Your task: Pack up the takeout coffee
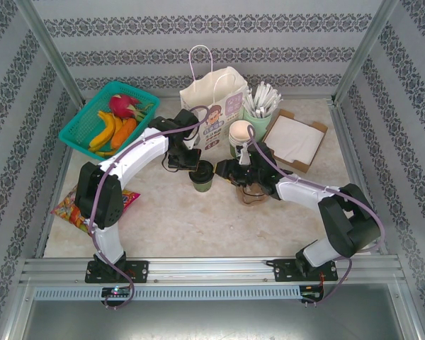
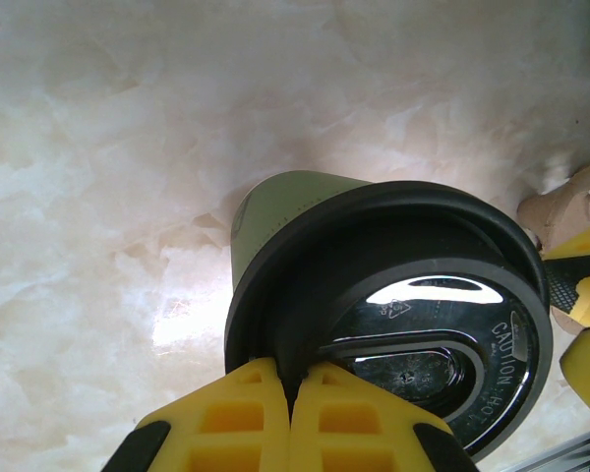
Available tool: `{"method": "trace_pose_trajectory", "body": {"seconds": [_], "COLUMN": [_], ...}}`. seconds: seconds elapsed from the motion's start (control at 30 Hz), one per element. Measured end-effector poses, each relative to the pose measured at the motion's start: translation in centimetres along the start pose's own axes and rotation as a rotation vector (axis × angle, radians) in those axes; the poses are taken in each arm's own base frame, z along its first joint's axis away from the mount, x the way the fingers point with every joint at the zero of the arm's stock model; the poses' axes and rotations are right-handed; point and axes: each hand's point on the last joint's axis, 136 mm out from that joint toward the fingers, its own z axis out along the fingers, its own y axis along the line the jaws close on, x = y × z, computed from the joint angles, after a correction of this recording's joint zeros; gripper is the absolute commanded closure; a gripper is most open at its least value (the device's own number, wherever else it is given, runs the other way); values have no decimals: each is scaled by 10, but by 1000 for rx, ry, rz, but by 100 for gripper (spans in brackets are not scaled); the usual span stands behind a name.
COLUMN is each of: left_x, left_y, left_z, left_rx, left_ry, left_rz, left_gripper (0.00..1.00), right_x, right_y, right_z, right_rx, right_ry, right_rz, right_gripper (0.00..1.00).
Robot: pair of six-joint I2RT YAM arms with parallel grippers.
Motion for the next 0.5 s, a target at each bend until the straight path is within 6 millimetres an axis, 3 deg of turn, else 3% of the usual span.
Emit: {"method": "trace_pose_trajectory", "body": {"seconds": [0.5], "left_x": [-1], "left_y": [-1], "left_z": [1], "left_rx": [7], "left_ry": [-2], "left_rz": [2], "left_gripper": [100], "right_x": [-1], "right_y": [1], "right_z": [7], "right_rx": [2], "right_ry": [17], "right_rz": [3], "right_gripper": [77]}}
